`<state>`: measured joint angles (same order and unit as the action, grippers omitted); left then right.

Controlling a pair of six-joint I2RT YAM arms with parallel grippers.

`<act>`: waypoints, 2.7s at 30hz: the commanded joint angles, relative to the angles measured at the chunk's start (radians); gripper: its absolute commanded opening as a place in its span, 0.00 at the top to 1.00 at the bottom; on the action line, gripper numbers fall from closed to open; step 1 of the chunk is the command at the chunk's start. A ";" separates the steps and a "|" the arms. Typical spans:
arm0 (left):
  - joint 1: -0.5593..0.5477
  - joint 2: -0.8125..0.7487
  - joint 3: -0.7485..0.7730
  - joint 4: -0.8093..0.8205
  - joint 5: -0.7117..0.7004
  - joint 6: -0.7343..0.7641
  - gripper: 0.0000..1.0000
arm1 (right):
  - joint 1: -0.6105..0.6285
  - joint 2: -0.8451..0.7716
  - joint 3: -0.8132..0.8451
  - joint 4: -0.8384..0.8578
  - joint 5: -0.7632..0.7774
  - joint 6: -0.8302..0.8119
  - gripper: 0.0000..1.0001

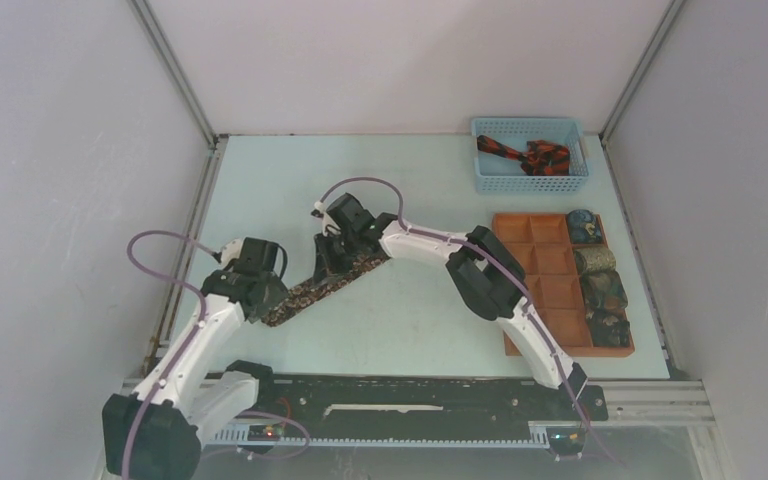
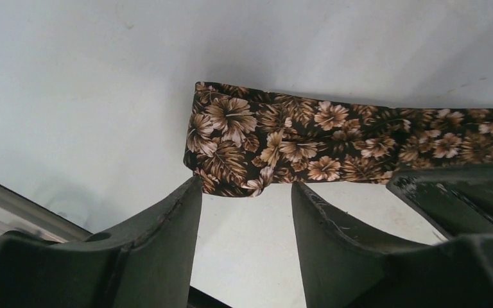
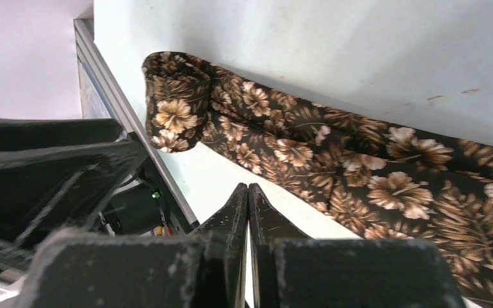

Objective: Roll the ties
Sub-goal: Roll the tie at the center of the board.

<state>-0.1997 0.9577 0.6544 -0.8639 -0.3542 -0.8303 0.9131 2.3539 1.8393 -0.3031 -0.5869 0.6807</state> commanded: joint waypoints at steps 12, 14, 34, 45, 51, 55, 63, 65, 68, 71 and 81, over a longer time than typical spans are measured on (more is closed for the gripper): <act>0.008 -0.273 0.100 -0.056 -0.100 0.028 0.32 | -0.176 -0.259 -0.208 -0.100 0.292 -0.118 0.63; 0.008 -0.272 0.125 -0.066 -0.077 0.053 0.32 | -0.202 -0.285 -0.223 -0.153 0.374 -0.150 0.61; 0.008 -0.328 0.187 -0.102 -0.021 0.212 0.33 | -0.171 -0.085 0.031 -0.446 0.656 -0.333 0.48; 0.007 -0.336 0.177 -0.087 -0.016 0.216 0.34 | -0.164 0.012 0.104 -0.498 0.692 -0.333 0.60; 0.008 -0.335 0.175 -0.083 -0.016 0.216 0.34 | -0.149 0.056 0.148 -0.551 0.693 -0.328 0.84; 0.008 -0.332 0.173 -0.082 -0.013 0.217 0.34 | -0.141 0.065 0.158 -0.553 0.685 -0.329 0.97; 0.008 -0.329 0.171 -0.069 0.023 0.233 0.35 | -0.184 -0.017 0.062 -0.524 0.684 -0.312 1.00; 0.008 -0.328 0.172 -0.064 0.041 0.242 0.36 | -0.204 -0.049 0.023 -0.501 0.677 -0.325 1.00; 0.008 -0.321 0.174 -0.057 0.062 0.253 0.36 | -0.246 -0.076 -0.009 -0.498 0.668 -0.337 1.00; 0.008 -0.307 0.174 -0.054 0.081 0.255 0.37 | -0.287 -0.098 -0.042 -0.489 0.660 -0.348 1.00; 0.008 -0.220 0.119 0.000 0.175 0.200 0.38 | -0.389 -0.158 -0.099 -0.513 0.667 -0.392 0.96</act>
<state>-0.1993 0.7033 0.8093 -0.9173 -0.2367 -0.6025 0.5488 2.2356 1.7607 -0.7773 0.0273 0.3302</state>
